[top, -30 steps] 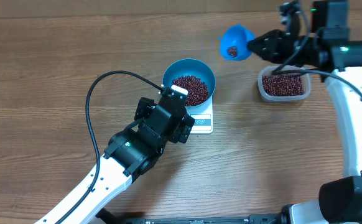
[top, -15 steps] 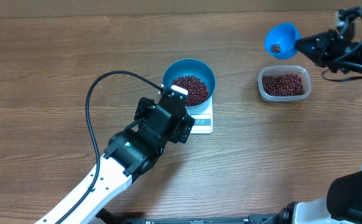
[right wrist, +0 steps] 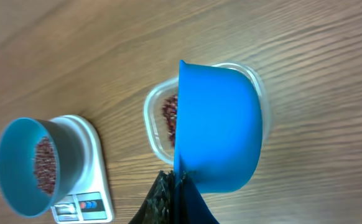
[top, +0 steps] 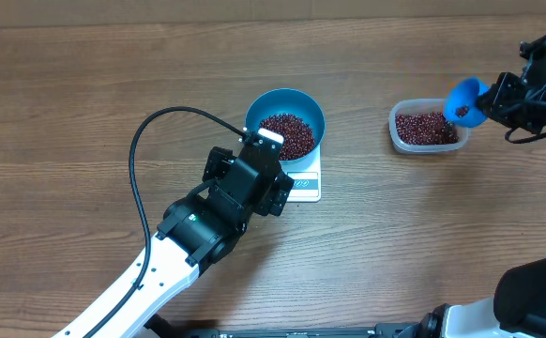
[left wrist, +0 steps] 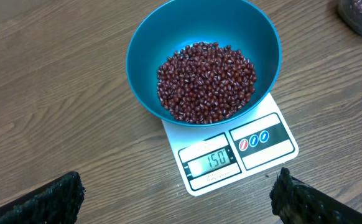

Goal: Scoop item into bowl and weigh 150g on scale
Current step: 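Move the empty scoop right back toward the bean tub, then lower the scoop into the bean tub and release it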

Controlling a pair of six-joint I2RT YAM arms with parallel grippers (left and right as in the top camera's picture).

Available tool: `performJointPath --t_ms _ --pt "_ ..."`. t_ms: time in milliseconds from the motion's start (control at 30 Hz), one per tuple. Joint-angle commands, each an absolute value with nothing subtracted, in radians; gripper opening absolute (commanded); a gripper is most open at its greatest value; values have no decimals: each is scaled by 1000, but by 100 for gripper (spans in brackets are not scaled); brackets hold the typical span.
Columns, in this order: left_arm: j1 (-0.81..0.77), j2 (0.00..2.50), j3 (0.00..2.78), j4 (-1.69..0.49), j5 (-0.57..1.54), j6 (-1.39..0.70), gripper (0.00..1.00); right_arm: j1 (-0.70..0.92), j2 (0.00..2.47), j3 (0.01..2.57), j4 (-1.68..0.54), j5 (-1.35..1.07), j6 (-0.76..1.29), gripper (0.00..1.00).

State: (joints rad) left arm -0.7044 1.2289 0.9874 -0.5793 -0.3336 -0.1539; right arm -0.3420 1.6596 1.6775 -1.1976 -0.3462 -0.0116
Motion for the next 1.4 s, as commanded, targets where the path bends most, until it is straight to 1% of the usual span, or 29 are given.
performJointPath --t_ms 0,100,167,233,267,367,500,633,767,900,933,967,1000,1100,1367 --pt "-701 1229 1011 -576 -340 -154 100 -305 1630 1708 -1203 -261 -36 4" --pt "-701 1229 1011 -576 -340 -154 100 -223 1630 1708 -1211 -114 -35 4" --pt "-701 1229 1011 -576 -340 -154 100 -141 1630 1708 -1210 12 -31 4" --pt "-701 1229 1011 -576 -340 -154 100 -91 1630 1708 -1211 83 -30 4" --pt "-701 1229 1011 -576 -340 -154 99 -47 1630 1708 -1211 165 -23 4" --pt "-701 1229 1011 -576 -340 -154 100 16 1630 1708 -1211 285 -23 4" --pt "-701 1229 1011 -576 -340 -154 100 43 1630 1708 -1215 382 -6 4" --pt "-701 1229 1011 -576 -340 -154 100 44 1630 1708 -1215 412 4 4" --pt "-701 1229 1011 -576 -340 -154 100 44 1630 1708 -1209 429 74 4" --pt "-701 1229 1011 -576 -340 -154 100 44 1630 1708 -1199 387 251 4" --pt "-701 1229 1011 -576 -340 -154 99 44 1630 1708 -1200 329 360 4" --pt "-701 1229 1011 -576 -340 -154 100 44 1630 1708 -1201 305 408 4" --pt "-701 1229 1011 -576 -340 -154 100 44 1630 1707 -1200 258 513 4" --pt "-701 1229 1011 -576 -340 -154 99 44 1630 1702 -1188 237 699 4" --pt "-701 1229 1011 -576 -340 -154 100 42 1631 1618 -1080 233 903 4"
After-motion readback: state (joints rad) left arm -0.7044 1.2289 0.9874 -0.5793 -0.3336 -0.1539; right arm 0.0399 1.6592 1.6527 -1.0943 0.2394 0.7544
